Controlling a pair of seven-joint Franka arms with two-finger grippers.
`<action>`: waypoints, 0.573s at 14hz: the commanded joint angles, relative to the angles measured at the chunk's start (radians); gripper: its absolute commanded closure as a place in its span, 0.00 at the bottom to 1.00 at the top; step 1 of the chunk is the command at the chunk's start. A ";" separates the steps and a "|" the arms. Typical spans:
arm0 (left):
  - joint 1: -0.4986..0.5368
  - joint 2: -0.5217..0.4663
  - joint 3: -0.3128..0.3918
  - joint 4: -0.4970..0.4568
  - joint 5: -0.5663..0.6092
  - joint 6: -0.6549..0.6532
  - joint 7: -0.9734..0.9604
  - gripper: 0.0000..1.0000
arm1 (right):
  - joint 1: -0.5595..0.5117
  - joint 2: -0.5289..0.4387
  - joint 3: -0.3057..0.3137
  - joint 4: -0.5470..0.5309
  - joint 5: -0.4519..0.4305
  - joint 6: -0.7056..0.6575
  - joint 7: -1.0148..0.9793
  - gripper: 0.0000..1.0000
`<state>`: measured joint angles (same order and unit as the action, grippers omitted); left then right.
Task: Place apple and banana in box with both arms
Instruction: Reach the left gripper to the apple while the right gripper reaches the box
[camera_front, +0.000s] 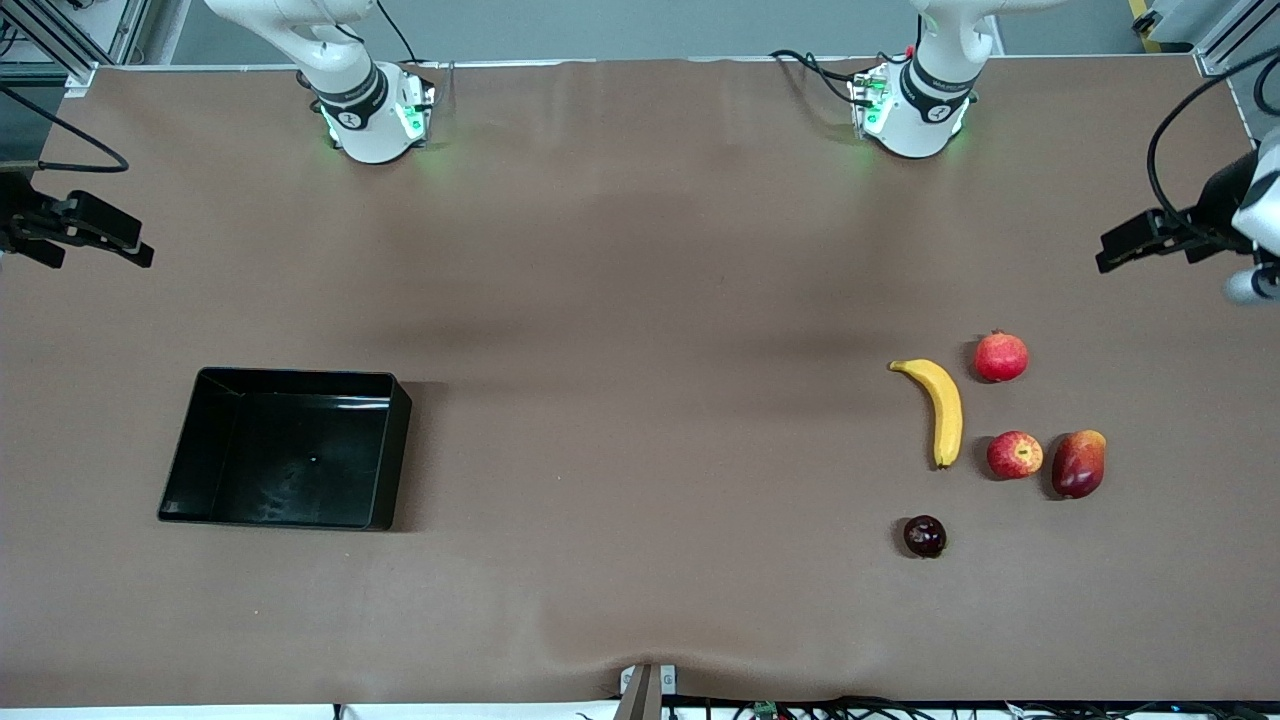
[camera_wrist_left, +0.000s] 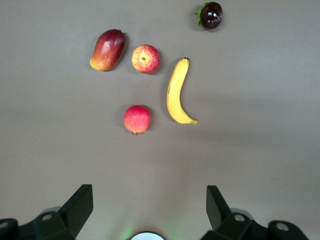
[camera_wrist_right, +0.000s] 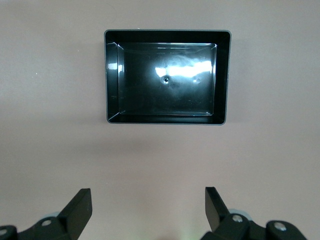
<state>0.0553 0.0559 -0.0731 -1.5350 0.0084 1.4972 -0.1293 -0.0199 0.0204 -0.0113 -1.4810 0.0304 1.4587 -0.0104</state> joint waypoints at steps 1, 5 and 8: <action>0.008 0.048 0.001 0.009 0.001 0.049 -0.042 0.00 | 0.017 0.003 -0.001 0.005 -0.001 -0.004 0.007 0.00; 0.008 0.116 0.001 -0.011 0.019 0.135 -0.095 0.00 | 0.017 0.041 -0.001 0.005 -0.001 -0.004 0.010 0.00; 0.005 0.166 0.001 -0.047 0.030 0.202 -0.180 0.00 | 0.021 0.093 0.001 0.005 0.002 0.008 0.012 0.00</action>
<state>0.0623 0.2008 -0.0708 -1.5644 0.0145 1.6661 -0.2632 -0.0058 0.0764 -0.0110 -1.4867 0.0306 1.4610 -0.0102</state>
